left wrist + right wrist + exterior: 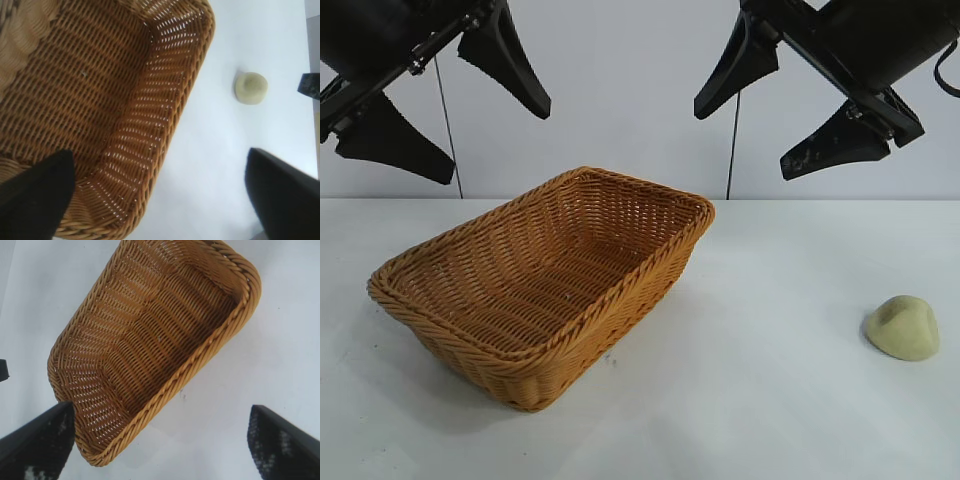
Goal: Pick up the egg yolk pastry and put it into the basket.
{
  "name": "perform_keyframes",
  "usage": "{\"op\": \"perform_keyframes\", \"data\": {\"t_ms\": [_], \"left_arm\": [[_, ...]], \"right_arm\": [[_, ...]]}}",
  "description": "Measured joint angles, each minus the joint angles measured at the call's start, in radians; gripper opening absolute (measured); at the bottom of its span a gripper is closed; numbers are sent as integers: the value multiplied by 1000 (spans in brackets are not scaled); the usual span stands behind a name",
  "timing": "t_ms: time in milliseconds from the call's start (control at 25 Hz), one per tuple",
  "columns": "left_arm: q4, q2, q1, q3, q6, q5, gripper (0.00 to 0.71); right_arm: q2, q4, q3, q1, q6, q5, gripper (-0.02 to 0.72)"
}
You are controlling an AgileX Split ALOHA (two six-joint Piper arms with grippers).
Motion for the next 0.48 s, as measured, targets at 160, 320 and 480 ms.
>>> {"op": "perform_keyframes", "data": {"t_ms": [160,320,480], "left_arm": [[60,-39,0,1,-87,27,664],[120,-117,-8,56,-218,35,664],[189,-207,-70,159,-388,40,664]], "right_arm": [[0,0,0,0,0,0,670],[0,0,0,0,0,0,670],[0,0,0,0,0,-3,670]]}}
